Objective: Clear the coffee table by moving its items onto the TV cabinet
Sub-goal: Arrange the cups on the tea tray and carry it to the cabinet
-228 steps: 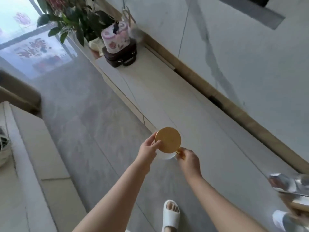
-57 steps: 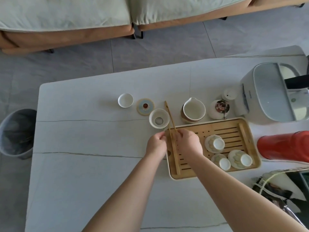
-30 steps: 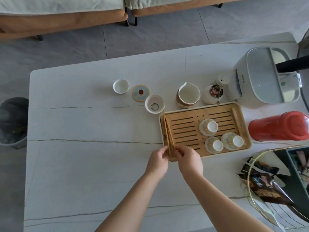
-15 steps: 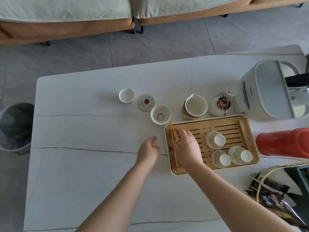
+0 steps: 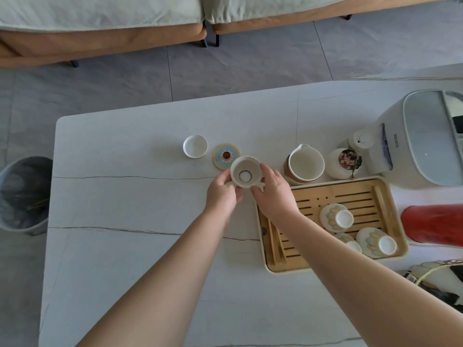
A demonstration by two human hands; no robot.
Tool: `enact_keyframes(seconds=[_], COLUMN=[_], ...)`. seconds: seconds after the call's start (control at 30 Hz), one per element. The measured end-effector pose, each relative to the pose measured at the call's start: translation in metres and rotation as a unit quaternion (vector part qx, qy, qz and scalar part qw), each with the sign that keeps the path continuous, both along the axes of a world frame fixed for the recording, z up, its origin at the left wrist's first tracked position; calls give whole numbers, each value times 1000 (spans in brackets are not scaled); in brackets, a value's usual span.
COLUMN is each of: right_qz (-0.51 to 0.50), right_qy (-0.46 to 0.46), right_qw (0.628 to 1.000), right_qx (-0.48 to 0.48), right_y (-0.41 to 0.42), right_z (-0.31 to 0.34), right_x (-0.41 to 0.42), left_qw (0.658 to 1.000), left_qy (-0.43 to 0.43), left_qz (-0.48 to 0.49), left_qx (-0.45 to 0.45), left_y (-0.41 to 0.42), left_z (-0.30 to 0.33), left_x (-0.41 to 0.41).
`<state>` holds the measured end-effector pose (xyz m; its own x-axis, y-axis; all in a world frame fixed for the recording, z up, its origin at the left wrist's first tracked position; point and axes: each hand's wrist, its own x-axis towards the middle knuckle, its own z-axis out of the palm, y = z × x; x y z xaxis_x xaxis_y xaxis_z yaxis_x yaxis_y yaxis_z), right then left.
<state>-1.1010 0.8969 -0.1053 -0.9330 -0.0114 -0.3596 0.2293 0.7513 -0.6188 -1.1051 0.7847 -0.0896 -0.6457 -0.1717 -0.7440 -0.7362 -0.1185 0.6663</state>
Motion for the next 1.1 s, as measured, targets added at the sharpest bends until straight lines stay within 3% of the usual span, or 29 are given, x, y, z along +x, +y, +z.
enact_keyframes(seconds=[0.23,0.47,0.73,1.1], right_qz=[-73,-155,-186,-174], right_qy=[88,120,81,-6], right_qw=[992,979,979,984], right_qx=[-60,-50,-37,-32], right_y=[12,60,106,109], right_z=[44,85,66,35], right_x=[-1,-2,1,-2], left_qw=[998,996,994,990], left_qy=[51,85,52,20], left_qz=[26,-22,-97,-139], left_qx=[3,0,-1,-11], left_y=[5,44,88,96], left_z=[46,93,77,43], left_x=[-8,-23,-26,-23])
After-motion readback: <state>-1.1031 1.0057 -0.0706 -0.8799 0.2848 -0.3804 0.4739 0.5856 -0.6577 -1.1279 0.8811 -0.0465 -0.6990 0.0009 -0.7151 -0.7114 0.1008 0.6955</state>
